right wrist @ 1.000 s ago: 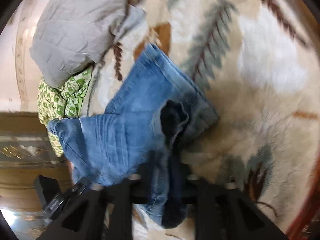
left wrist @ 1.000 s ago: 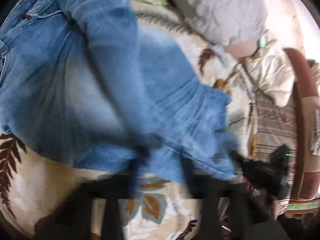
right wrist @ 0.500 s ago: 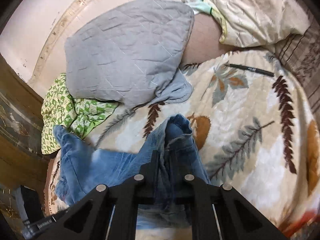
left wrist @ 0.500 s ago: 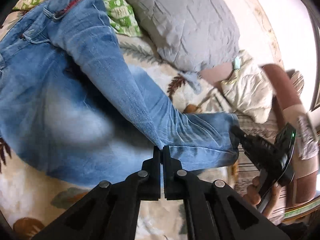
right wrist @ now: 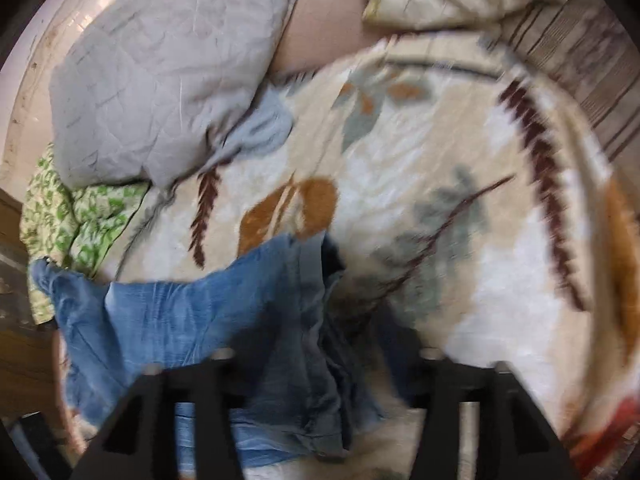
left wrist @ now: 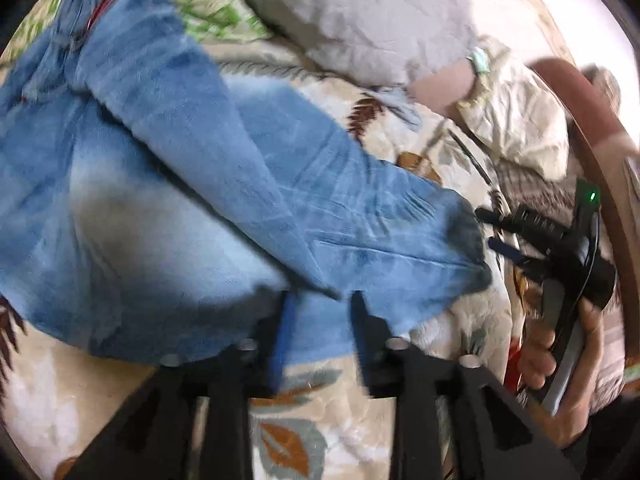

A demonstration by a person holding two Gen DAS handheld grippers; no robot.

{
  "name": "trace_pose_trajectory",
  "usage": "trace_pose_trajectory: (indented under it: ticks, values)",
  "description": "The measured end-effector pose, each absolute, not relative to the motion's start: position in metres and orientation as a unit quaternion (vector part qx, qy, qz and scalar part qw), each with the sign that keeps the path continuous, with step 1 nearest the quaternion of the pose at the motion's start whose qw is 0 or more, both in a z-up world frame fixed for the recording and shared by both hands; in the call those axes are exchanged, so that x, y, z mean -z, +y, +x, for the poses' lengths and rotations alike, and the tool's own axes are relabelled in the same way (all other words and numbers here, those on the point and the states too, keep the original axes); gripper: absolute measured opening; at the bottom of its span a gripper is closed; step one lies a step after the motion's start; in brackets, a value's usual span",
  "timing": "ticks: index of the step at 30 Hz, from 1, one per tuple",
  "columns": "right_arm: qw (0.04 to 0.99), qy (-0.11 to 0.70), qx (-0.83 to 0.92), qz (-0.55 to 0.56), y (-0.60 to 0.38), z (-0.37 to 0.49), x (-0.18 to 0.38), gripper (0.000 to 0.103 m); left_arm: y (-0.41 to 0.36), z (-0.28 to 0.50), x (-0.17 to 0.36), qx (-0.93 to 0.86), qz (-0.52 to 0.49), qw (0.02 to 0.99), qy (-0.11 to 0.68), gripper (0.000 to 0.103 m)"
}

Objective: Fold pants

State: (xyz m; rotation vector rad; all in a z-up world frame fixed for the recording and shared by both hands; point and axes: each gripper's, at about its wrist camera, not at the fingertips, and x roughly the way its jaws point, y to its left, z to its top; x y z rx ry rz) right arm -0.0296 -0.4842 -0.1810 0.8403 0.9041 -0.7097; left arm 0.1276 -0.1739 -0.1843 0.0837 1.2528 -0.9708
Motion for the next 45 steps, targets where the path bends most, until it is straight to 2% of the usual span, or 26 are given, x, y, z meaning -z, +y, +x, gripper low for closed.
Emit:
trace_pose_trajectory:
  ticks: [3, 9, 10, 11, 12, 16, 21, 30, 32, 38, 45]
  values:
    - [0.762, 0.394, 0.363, 0.365, -0.474, -0.050, 0.154, 0.074, -0.173, 0.111, 0.163, 0.449, 0.073, 0.720, 0.524, 0.051]
    - [0.785, 0.346, 0.294, 0.421, -0.433, -0.076, 0.138, 0.074, -0.165, 0.093, 0.155, 0.464, 0.121, 0.726, 0.492, 0.053]
    - [0.790, 0.348, 0.292, 0.413, -0.424, -0.078, 0.136, 0.074, -0.159, 0.089, 0.155, 0.468, 0.130, 0.732, 0.478, 0.056]
    - [0.792, 0.351, 0.294, 0.403, -0.418, -0.077, 0.136, 0.074, -0.155, 0.087, 0.156, 0.466, 0.139, 0.736, 0.471, 0.065]
    - [0.794, 0.357, 0.297, 0.391, -0.411, -0.075, 0.136, 0.074, -0.151, 0.087, 0.160, 0.461, 0.150, 0.740, 0.467, 0.066]
    - [0.793, 0.368, 0.301, 0.381, -0.394, -0.066, 0.142, 0.074, -0.129, 0.101, 0.167, 0.450, 0.130, 0.735, 0.491, 0.066]
    - [0.828, 0.336, 0.306, 0.329, -0.358, -0.055, 0.126, 0.074, -0.112, 0.115, 0.154, 0.446, 0.137, 0.751, 0.467, 0.066]
    - [0.858, 0.315, 0.269, 0.302, -0.317, -0.026, 0.113, 0.074, -0.114, 0.150, 0.133, 0.450, 0.137, 0.760, 0.448, 0.068]
    - [0.854, 0.306, 0.279, 0.314, -0.318, -0.026, 0.115, 0.074, -0.115, 0.165, 0.134, 0.447, 0.125, 0.762, 0.452, 0.071]
    - [0.844, 0.311, 0.284, 0.333, -0.327, -0.018, 0.125, 0.074, -0.116, 0.186, 0.157, 0.439, 0.107, 0.744, 0.493, 0.071]
    - [0.846, 0.322, 0.261, 0.335, -0.322, -0.007, 0.131, 0.074, -0.109, 0.184, 0.138, 0.451, 0.105, 0.752, 0.469, 0.071]
